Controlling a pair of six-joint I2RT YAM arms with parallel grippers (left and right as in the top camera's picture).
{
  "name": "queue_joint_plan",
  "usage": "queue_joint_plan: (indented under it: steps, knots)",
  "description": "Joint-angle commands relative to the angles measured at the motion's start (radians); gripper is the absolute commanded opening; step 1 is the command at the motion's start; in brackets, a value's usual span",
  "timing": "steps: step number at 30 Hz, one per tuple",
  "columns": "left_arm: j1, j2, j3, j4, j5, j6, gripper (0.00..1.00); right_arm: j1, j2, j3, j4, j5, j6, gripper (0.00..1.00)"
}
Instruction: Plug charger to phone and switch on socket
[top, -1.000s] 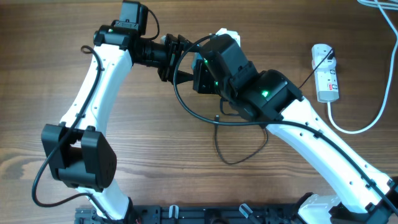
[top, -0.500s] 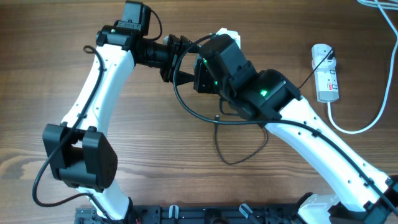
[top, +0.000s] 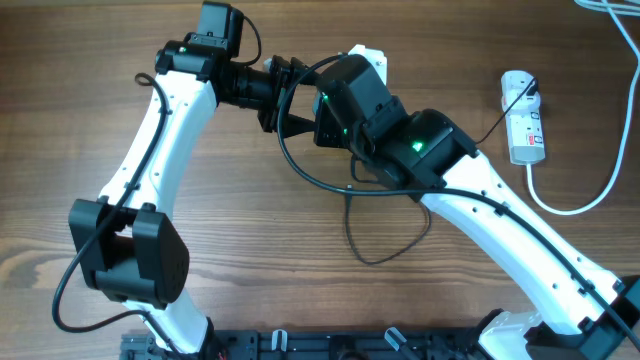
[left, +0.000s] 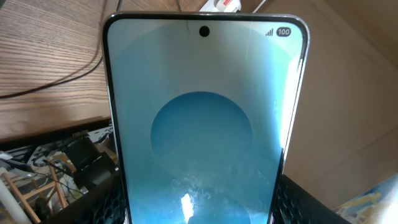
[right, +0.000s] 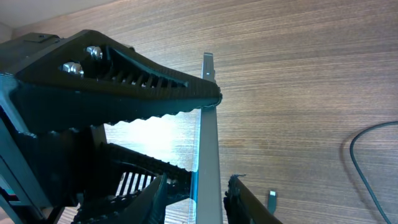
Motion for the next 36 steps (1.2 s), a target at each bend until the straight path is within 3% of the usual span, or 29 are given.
queue_joint_plan:
  steps: [1, 12, 13, 16, 18, 21, 24, 29, 33, 36]
  knots:
    - [-0.003, -0.029, 0.026, 0.003, 0.05, -0.002, 0.64, 0.004, 0.018, 0.017, 0.002, 0.028, 0.018, 0.29]
    - [-0.003, -0.029, 0.026, 0.004, 0.062, -0.002, 0.68, 0.004, 0.018, 0.017, 0.001, 0.02, 0.04, 0.05]
    - [-0.003, -0.029, 0.026, 0.004, 0.062, -0.002, 0.71, 0.004, 0.018, 0.017, 0.002, 0.02, 0.042, 0.05]
    - [-0.003, -0.029, 0.026, 0.003, 0.062, -0.002, 0.98, 0.004, 0.018, 0.017, 0.0, 0.016, 0.055, 0.05]
    - [-0.003, -0.029, 0.026, 0.003, 0.062, -0.002, 1.0, 0.004, 0.018, 0.017, 0.0, 0.016, 0.089, 0.05]
    - [-0.003, -0.029, 0.026, 0.003, 0.062, -0.002, 1.0, 0.004, 0.018, 0.017, 0.0, 0.017, 0.245, 0.05]
    - [-0.003, -0.029, 0.026, 0.003, 0.062, -0.003, 1.0, -0.002, 0.018, 0.017, 0.001, 0.021, 0.586, 0.05]
    - [-0.003, -0.029, 0.026, 0.003, 0.062, -0.003, 1.0, -0.006, 0.005, 0.017, 0.011, 0.021, 0.93, 0.05]
    - [-0.003, -0.029, 0.026, 0.004, 0.061, -0.003, 1.0, -0.006, 0.003, 0.017, 0.006, 0.021, 1.076, 0.04]
    - [-0.003, -0.029, 0.026, 0.004, 0.061, -0.003, 0.84, -0.006, -0.001, 0.017, 0.007, 0.021, 1.112, 0.05]
